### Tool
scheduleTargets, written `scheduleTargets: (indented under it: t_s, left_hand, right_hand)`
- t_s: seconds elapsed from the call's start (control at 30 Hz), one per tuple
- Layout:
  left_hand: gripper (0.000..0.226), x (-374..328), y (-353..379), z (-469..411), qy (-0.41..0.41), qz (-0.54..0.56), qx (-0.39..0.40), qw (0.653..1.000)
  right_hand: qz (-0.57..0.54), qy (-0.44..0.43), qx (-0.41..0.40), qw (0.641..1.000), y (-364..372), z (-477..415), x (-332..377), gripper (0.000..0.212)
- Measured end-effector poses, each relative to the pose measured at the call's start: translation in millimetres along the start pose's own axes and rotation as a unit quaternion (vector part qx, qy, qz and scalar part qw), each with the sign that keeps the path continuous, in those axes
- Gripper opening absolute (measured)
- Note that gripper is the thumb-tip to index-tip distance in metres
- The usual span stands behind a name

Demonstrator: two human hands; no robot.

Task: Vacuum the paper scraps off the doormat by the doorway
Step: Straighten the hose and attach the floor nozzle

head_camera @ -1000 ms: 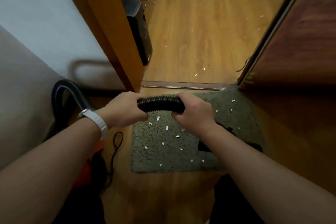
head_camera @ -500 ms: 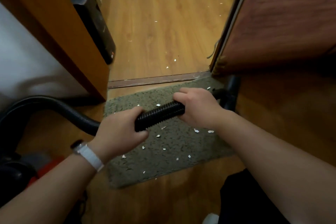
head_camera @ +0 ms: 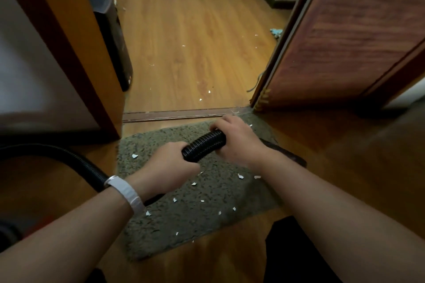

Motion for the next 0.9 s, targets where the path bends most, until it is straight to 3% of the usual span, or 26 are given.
scheduleTargets:
  t_s: [0.07, 0.17, 0.23, 0.37, 0.47, 0.53, 0.67, 0.83, 0.9]
  left_hand:
    - [0.013, 1.7, -7.8, -1.2, -0.002, 0.032, -0.018, 0.999]
    - [0.015, 4.6, -8.7, -0.3, 0.002, 0.047, -0.028, 0.999]
    - [0.02, 3.9, -3.1, -0.2, 0.008, 0.044, -0.028, 0.999]
    - [0.021, -2.0, 2.9, -6.1, 0.026, 0.015, -0.046, 0.998]
    - [0.018, -11.5, 21.6, -4.0, 0.06, -0.045, -0.002, 0.997]
    - [0.019, -16.9, 40.4, 2.0, 0.086, -0.103, 0.039, 0.99]
    - [0.022, -12.2, 63.1, 3.4, 0.1, -0.155, 0.087, 0.979]
    - [0.031, -6.2, 77.1, 0.1, 0.114, -0.143, 0.174, 0.968]
    - [0.047, -2.9, 76.2, -4.7, 0.103, -0.124, 0.195, 0.968]
  right_hand:
    - [-0.042, 0.061, -0.04, 0.996, -8.2, -3.3, -12.6, 0.041]
    - [-0.124, 0.175, -0.124, 0.969, -26.2, -3.4, -35.7, 0.02]
    - [-0.232, 0.255, -0.082, 0.935, -11.2, -4.3, -45.7, 0.011]
    - [-0.495, 0.334, 0.07, 0.799, 38.6, -7.7, -30.0, 0.039]
    - [-0.613, 0.329, 0.099, 0.712, 43.1, -18.4, -21.4, 0.041]
    - [-0.642, 0.342, 0.11, 0.678, 44.4, -20.8, -23.2, 0.045]
    - [-0.605, 0.355, 0.118, 0.703, 45.2, -16.6, -32.6, 0.031]
    - [-0.491, 0.336, 0.096, 0.798, 32.1, -14.1, -41.0, 0.032]
    - [-0.451, 0.316, 0.087, 0.83, 23.7, -13.6, -43.4, 0.035]
Point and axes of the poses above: each hand's wrist, its own z-axis away from the middle knuckle, its own y-axis out of the palm, x = y × z, the point moved 8 cm from there along -z, towards the middle knuckle, and after that the axes turned 2 degrees about -x, right-handed, at the moved point
